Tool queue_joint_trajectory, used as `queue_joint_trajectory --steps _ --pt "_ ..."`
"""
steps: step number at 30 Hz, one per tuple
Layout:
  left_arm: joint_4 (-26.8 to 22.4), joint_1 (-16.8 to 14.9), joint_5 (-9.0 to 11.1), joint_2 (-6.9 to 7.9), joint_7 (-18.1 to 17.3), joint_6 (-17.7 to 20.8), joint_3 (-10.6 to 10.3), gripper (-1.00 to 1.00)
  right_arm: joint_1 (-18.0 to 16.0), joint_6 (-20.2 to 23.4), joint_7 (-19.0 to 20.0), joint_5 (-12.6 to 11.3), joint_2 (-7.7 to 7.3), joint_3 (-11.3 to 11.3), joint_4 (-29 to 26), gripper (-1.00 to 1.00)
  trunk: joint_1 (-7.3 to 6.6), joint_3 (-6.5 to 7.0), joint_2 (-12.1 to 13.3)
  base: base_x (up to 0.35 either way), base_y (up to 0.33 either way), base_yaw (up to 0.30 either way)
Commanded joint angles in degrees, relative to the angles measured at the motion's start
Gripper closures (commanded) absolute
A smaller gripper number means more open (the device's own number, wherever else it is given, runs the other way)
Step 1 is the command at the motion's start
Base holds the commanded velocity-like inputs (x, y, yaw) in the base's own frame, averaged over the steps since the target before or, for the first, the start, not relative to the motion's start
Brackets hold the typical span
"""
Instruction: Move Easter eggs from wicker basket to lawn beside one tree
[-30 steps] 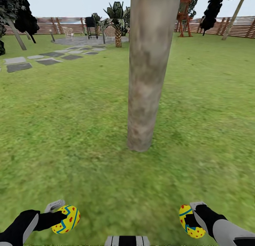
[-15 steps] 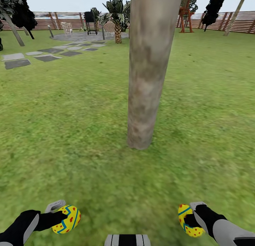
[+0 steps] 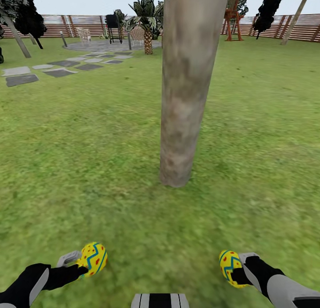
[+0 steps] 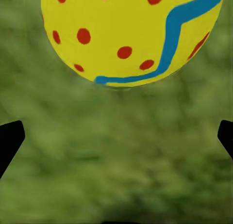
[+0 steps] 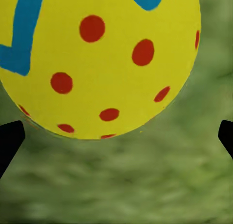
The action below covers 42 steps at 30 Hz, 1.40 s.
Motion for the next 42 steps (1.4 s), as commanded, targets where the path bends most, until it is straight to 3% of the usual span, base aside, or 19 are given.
queue_joint_trajectory --steps 1,7,17,31,42 --pt "0.0 0.0 0.3 -0.02 -0.1 0.5 0.2 -1.0 0.0 0.4 0.0 0.1 -0.02 0.4 -0.1 -1.0 -0.01 -0.04 0.0 0.0 0.0 0.0" --pt "-0.1 0.0 0.2 -1.05 -0.1 0.4 0.3 -1.0 0.0 0.4 0.0 0.1 -0.02 0.4 -0.1 -1.0 0.04 -0.48 0.0 0.0 0.0 0.0" --pt "0.0 0.0 0.0 -2.02 -0.1 0.4 0.2 -1.0 0.0 0.4 0.0 0.1 -0.02 0.4 -0.1 -1.0 -0.22 1.73 0.1 -0.015 0.0 0.0" --pt "0.0 0.0 -0.1 -2.42 0.1 0.4 0.1 -1.0 0.0 0.4 0.0 0.2 0.24 0.4 0.0 -1.0 -0.58 4.83 0.3 -0.31 -0.044 0.0" --pt "0.0 0.0 -0.1 -2.73 0.1 0.4 0.1 -1.0 0.0 0.4 0.0 0.2 0.35 0.4 0.0 -1.0 -0.86 7.27 0.4 -0.148 -0.004 0.0"
